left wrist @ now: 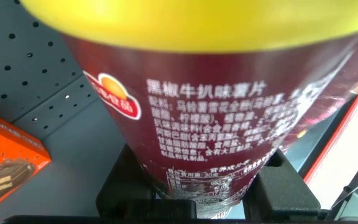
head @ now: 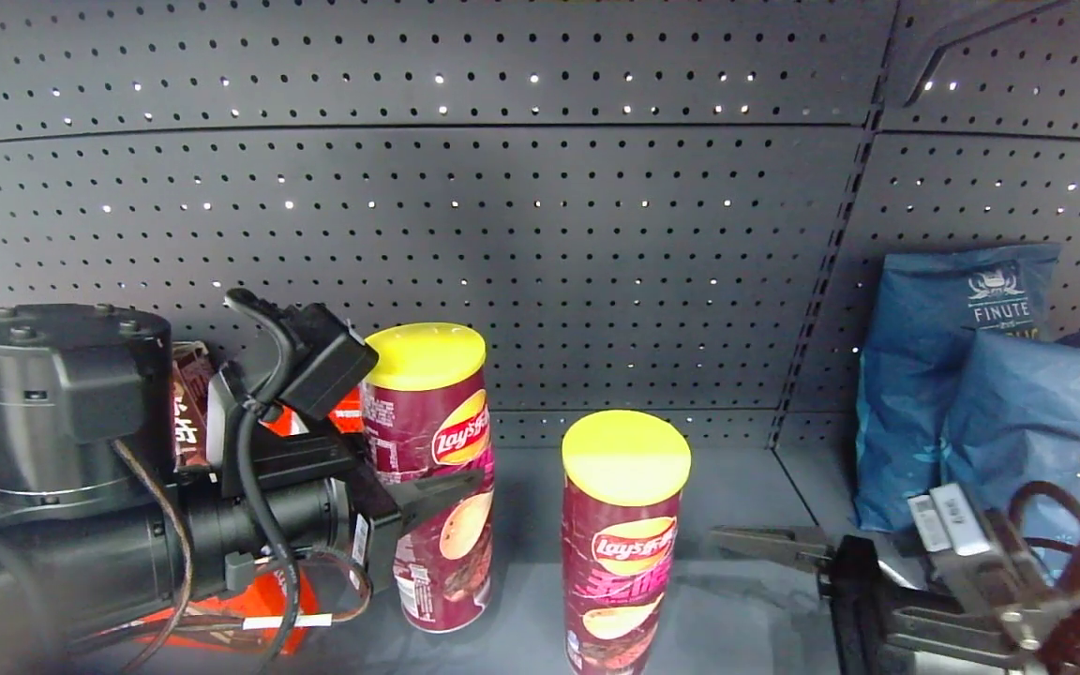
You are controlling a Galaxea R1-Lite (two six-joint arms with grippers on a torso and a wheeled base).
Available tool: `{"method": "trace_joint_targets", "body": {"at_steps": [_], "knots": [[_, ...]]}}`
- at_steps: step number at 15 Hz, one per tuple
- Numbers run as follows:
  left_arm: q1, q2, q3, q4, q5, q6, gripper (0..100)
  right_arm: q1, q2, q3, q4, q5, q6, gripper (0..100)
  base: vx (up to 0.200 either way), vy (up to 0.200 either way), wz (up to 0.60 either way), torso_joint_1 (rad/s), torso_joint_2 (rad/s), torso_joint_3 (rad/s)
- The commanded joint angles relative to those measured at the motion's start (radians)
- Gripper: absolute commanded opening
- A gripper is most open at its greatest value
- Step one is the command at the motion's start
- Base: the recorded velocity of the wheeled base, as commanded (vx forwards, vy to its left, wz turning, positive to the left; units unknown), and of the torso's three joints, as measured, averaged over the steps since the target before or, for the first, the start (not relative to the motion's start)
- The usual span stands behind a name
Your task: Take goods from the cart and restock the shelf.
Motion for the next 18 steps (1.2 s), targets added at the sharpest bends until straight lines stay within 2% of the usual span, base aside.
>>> {"method": "trace_joint_targets", "body": {"at_steps": [1, 3, 4, 5, 6, 7, 9, 12, 14, 15, 17, 18], "knots": [[0.000, -0.004, 0.001, -0.001, 0.002, 0.000, 0, -0.088, -0.246, 0.097, 0.003, -0.001, -0.001, 100, 0.000, 0.000, 0.00, 0.000, 0.00, 0.000], [0.000, -0.016, 0.002, 0.001, 0.003, -0.001, 0, -0.212, -0.381, 0.082, 0.097, -0.004, -0.001, 100, 0.000, 0.000, 0.00, 0.000, 0.00, 0.000], [0.000, -0.018, 0.004, 0.001, 0.003, 0.000, 0, -0.258, -0.453, 0.060, 0.198, -0.035, -0.001, 100, 0.000, 0.000, 0.00, 0.000, 0.00, 0.000], [0.000, -0.018, 0.005, -0.001, 0.003, 0.000, 0, -0.292, -0.518, 0.039, 0.296, -0.118, -0.001, 100, 0.000, 0.000, 0.00, 0.000, 0.00, 0.000], [0.000, -0.019, 0.005, -0.001, 0.003, 0.000, 0, -0.333, -0.556, 0.037, 0.336, -0.201, 0.001, 100, 0.000, 0.000, 0.00, 0.000, 0.00, 0.000], [0.000, -0.024, 0.005, -0.002, 0.002, 0.000, 0, -0.416, -0.576, 0.045, 0.344, -0.250, 0.002, 100, 0.000, 0.000, 0.00, 0.000, 0.00, 0.000], [0.000, -0.027, 0.005, -0.002, 0.002, -0.001, 0, -0.583, -0.621, 0.078, 0.344, -0.245, 0.010, 100, 0.000, 0.000, 0.00, 0.000, 0.00, 0.000], [0.001, -0.033, 0.005, -0.002, 0.002, -0.001, 0, -0.625, -0.742, 0.123, 0.413, -0.273, 0.015, 100, 0.000, 0.000, 0.00, 0.000, 0.00, 0.000], [0.001, -0.056, 0.015, -0.002, 0.002, 0.000, 0, -0.626, -0.998, 0.120, 0.752, -0.357, 0.013, 100, 0.000, 0.000, 0.00, 0.000, 0.00, 0.000], [0.001, -0.067, 0.027, -0.002, 0.002, 0.000, 0, -0.634, -1.095, 0.112, 0.871, -0.394, 0.013, 100, 0.000, 0.000, 0.00, 0.000, 0.00, 0.000], [0.001, -0.082, 0.044, -0.002, 0.002, 0.000, 0, -0.648, -1.253, 0.106, 1.056, -0.475, 0.015, 100, 0.000, 0.000, 0.00, 0.000, 0.00, 0.000], [0.001, -0.085, 0.045, -0.002, 0.002, 0.000, 0, -0.646, -1.308, 0.112, 1.105, -0.491, 0.015, 100, 0.000, 0.000, 0.00, 0.000, 0.00, 0.000]]}}
